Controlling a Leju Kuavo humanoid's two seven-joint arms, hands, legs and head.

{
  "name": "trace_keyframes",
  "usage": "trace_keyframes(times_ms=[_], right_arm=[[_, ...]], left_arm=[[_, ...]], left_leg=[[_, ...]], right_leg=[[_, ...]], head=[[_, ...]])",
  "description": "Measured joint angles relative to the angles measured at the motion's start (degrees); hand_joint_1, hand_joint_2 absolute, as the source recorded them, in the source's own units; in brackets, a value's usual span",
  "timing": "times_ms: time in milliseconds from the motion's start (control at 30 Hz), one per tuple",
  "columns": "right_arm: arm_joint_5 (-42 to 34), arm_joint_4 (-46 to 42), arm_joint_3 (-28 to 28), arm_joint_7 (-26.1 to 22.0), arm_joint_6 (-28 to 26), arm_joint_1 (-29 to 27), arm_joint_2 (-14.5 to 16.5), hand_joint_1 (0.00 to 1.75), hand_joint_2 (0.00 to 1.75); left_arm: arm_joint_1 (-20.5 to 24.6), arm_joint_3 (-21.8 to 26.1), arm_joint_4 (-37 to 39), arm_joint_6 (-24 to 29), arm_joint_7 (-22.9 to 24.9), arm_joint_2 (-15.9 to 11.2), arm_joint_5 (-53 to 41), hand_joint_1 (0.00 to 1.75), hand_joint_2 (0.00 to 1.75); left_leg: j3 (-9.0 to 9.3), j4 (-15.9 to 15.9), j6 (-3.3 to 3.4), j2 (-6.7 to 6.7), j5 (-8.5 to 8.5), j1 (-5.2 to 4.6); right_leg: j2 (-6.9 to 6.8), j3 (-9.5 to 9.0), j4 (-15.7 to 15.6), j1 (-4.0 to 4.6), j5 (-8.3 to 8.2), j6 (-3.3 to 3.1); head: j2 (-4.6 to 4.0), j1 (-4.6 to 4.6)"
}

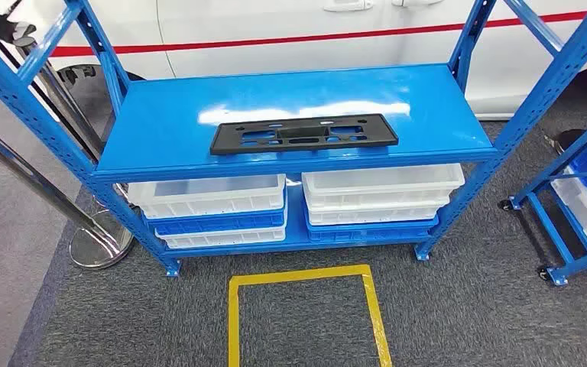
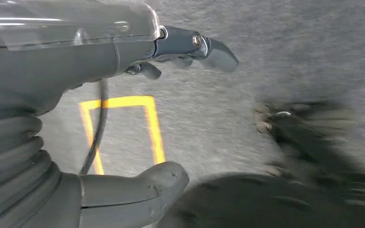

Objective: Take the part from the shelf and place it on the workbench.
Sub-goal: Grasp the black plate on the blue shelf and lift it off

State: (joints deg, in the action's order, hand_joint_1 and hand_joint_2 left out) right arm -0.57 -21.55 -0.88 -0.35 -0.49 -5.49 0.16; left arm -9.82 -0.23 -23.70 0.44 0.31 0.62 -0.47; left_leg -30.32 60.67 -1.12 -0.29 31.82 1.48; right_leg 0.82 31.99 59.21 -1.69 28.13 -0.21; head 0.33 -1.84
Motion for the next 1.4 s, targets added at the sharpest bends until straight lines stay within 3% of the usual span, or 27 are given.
trace_keyframes(times_ms=[67, 133, 167, 200, 267, 333, 433, 500, 567, 633, 667, 700, 767, 833, 1000, 1067, 1133, 1167, 1200, 1233, 1300, 1333, 1400], right_arm=[[-0.69, 0.35, -0.79, -0.03, -0.59, 0.4, -0.03, 0.0, 1.75], [-2.07, 1.0, -2.42, -0.17, -1.78, 1.28, -0.04, 0.0, 1.75], [-2.78, 1.32, -3.29, -0.29, -2.4, 1.78, -0.04, 0.0, 1.75], [-3.47, 1.71, -4.2, -0.46, -3.04, 2.33, -0.03, 0.0, 1.75], [-4.87, 2.55, -6.16, -0.88, -4.39, 3.41, 0.06, 0.0, 1.75], [-6.31, 3.58, -8.26, -1.31, -5.86, 4.61, 0.26, 0.0, 1.75], [-8.45, 5.32, -11.23, -1.91, -8.1, 6.43, 0.39, 0.0, 1.75], [-9.86, 6.48, -12.93, -2.34, -9.61, 7.49, 0.38, 0.0, 1.75], [-11.08, 7.47, -14.3, -2.65, -10.88, 8.25, 0.39, 0.0, 1.75], [-11.76, 8.19, -15.29, -2.91, -11.61, 8.7, 0.39, 0.0, 1.75], [-11.89, 8.48, -15.66, -2.99, -11.81, 8.83, 0.39, 0.0, 1.75], [-11.96, 8.74, -15.97, -3.05, -11.92, 8.93, 0.37, 0.0, 1.75], [-12.0, 9.14, -16.43, -3.11, -11.98, 9.07, 0.33, 0.0, 1.75], [-12.04, 9.41, -16.8, -3.17, -11.97, 9.31, 0.3, 0.0, 1.75], [-12.38, 9.77, -17.28, -3.5, -11.98, 9.58, 0.41, 0.0, 1.75], [-12.7, 9.8, -17.38, -4.1, -11.94, 9.64, 0.49, 0.0, 1.75], [-13.36, 9.86, -17.39, -5.07, -11.98, 9.71, 0.49, 0.0, 1.75], [-13.7, 9.89, -17.33, -5.6, -12.15, 9.75, 0.5, 0.0, 1.75], [-14.07, 9.92, -17.21, -6.17, -12.44, 9.81, 0.52, 0.0, 1.75], [-14.46, 9.92, -17.04, -6.73, -12.8, 9.92, 0.57, 0.0, 1.75], [-15.31, 9.92, -16.48, -7.99, -13.1, 10.25, 0.78, 0.0, 1.75], [-15.72, 9.9, -16.13, -8.79, -12.88, 10.51, 0.87, 0.0, 1.75], [-15.88, 9.75, -15.42, -11.19, -12.6, 11.26, 0.95, 0.0, 1.75]], left_arm=[[0.78, -0.5, 0.7, 0.57, 0.08, 0.18, -0.47, 0.0, 1.75], [2.03, -1.54, 2.18, 1.72, 0.33, 0.61, -1.45, 0.0, 1.75], [2.5, -2.09, 2.96, 2.29, 0.53, 0.85, -1.96, 0.0, 1.75], [2.94, -2.64, 3.7, 2.85, 0.79, 1.1, -2.52, 0.0, 1.75], [3.75, -3.72, 5.14, 3.93, 1.33, 1.54, -3.63, 0.0, 1.75], [4.79, -4.78, 6.58, 5.03, 1.85, 1.91, -4.76, 0.0, 1.75], [6.71, -6.39, 8.43, 6.7, 2.58, 2.48, -6.39, 0.0, 1.75], [7.75, -7.39, 9.52, 7.77, 3.08, 2.97, -7.47, 0.0, 1.75], [8.47, -8.2, 10.44, 8.69, 3.52, 3.43, -8.41, 0.0, 1.75], [8.94, -8.79, 11.13, 9.23, 3.76, 3.72, -8.98, 0.0, 1.75], [9.12, -9.01, 11.36, 9.35, 3.81, 3.85, -9.08, 0.0, 1.75], [9.25, -9.2, 11.56, 9.44, 3.82, 3.96, -9.11, 0.0, 1.75], [9.37, -9.49, 11.8, 9.54, 3.82, 4.18, -9.09, 0.0, 1.75], [9.51, -9.66, 12.01, 9.41, 3.71, 4.28, -9.1, 0.0, 1.75], [9.98, -9.88, 12.49, 7.01, 2.08, 3.54, -9.12, 0.0, 1.75], [10.01, -9.87, 12.59, 6.8, 1.27, 3.14, -8.79, 0.0, 1.75], [10.01, -9.83, 12.79, 7.1, 0.75, 2.88, -8.27, 0.0, 1.75], [10.02, -9.77, 12.88, 7.13, 0.54, 2.78, -7.96, 0.0, 1.75], [10.01, -9.69, 12.94, 7.04, 0.35, 2.7, -7.64, 0.0, 1.31], [10.01, -9.62, 12.97, 6.9, 0.13, 2.61, -7.32, 0.0, 0.87], [10.03, -9.46, 12.99, 6.77, -0.28, 2.4, -6.87, 0.0, 0.0], [10.07, -9.34, 13.01, 6.67, -0.55, 2.29, -6.69, 0.0, 0.0], [10.2, -9.04, 13.03, 6.41, -1.1, 2.06, -6.62, 0.0, 0.0]], left_leg=[[-2.43, 4.64, 0.02, 0.0, 2.17, -0.03], [-6.19, 12.02, 0.16, 0.01, 4.74, -0.09], [-6.85, 13.4, 0.36, 0.01, 4.49, -0.17], [-6.4, 12.56, 0.68, 0.0, 3.12, -0.32], [-3.16, 5.74, 1.67, -0.05, -1.21, -0.86], [-0.56, -0.45, 2.53, -0.08, -3.42, -1.44], [0.07, -2.8, 3.03, -0.07, -3.35, -1.68], [0.59, -3.78, 3.47, 0.1, -3.95, -1.42], [0.87, -4.26, 3.82, 0.4, -4.29, -1.34], [0.75, -4.13, 3.98, 0.58, -4.27, -1.39], [0.75, -4.06, 3.98, 0.61, -4.21, -1.39], [0.82, -3.98, 3.93, 0.61, -4.11, -1.35], [1.04, -3.68, 3.58, 0.56, -3.73, -1.25], [0.84, -3.04, 2.87, 0.55, -3.13, -1.4], [0.36, -1.62, 1.38, 0.57, -1.81, -1.27], [-1.83, 3.47, 0.93, 0.53, 1.32, -1.1], [-5.5, 10.94, 0.67, 0.52, 4.65, -1.0], [-6.68, 13.14, 0.63, 0.53, 5.05, -0.96], [-6.93, 13.29, 0.66, 0.53, 4.28, -0.94], [-6.08, 11.14, 0.77, 0.53, 2.46, -0.94], [-2.82, 3.57, 1.23, 0.52, -1.7, -1.0], [-1.58, 0.49, 1.47, 0.49, -2.91, -1.11], [-0.77, -2.04, 1.87, 0.4, -3.38, -1.42]], right_leg=[[-0.87, 0.07, 0.0, 0.24, 0.06, -0.17], [-1.93, 0.17, 0.02, 0.74, 0.14, -0.52], [-2.0, 0.15, 0.03, 0.97, 0.15, -0.67], [-1.82, 0.04, 0.04, 1.15, 0.16, -0.76], [-1.13, -0.26, 0.04, 1.29, 0.18, -0.83], [-0.55, -0.11, 0.17, 1.37, 0.11, -0.63], [-0.36, 0.4, 0.11, 1.29, -0.21, 0.24], [-0.44, 0.76, 1.28, 1.28, 0.66, 0.78], [-0.51, 3.08, 6.39, 1.2, 3.67, 1.15], [-0.53, 6.53, 13.29, 1.0, 6.51, 1.53], [-0.54, 7.45, 15.01, 0.87, 6.59, 1.72], [-0.55, 7.36, 14.69, 0.73, 5.59, 1.88], [-0.69, 4.39, 8.25, 0.43, 1.64, 2.06], [-0.76, 1.59, 2.01, 0.42, -0.6, 1.72], [-0.7, 0.99, 0.26, 0.68, -0.68, -0.13], [-0.78, 0.96, 0.07, 0.59, -0.76, -0.67], [-0.8, 1.0, 0.08, 0.73, -0.7, -0.88], [-0.8, 0.98, 0.09, 0.81, -0.66, -0.93], [-0.77, 0.92, 0.1, 0.86, -0.63, -0.94], [-0.71, 0.82, 0.12, 0.88, -0.6, -0.93], [-0.59, 0.63, 0.18, 0.96, -0.49, -0.77], [-0.55, 0.62, 0.23, 1.03, -0.46, -0.57], [-0.52, 0.72, 0.24, 1.08, -0.51, 0.03]], head=[[0.0, 0.01], [0.0, 0.03], [0.0, 0.03], [0.0, 0.02], [0.0, 0.03], [0.0, 0.03], [0.0, 0.02], [0.0, 0.06], [0.0, 0.08], [0.0, 0.08], [0.0, 0.07], [0.0, 0.08], [0.0, 0.09], [0.0, 0.07], [0.0, 0.05], [0.0, 0.04], [0.0, 0.04], [0.0, 0.04], [0.0, 0.04], [0.0, 0.04], [0.0, 0.05], [0.0, 0.05], [0.0, 0.07]])
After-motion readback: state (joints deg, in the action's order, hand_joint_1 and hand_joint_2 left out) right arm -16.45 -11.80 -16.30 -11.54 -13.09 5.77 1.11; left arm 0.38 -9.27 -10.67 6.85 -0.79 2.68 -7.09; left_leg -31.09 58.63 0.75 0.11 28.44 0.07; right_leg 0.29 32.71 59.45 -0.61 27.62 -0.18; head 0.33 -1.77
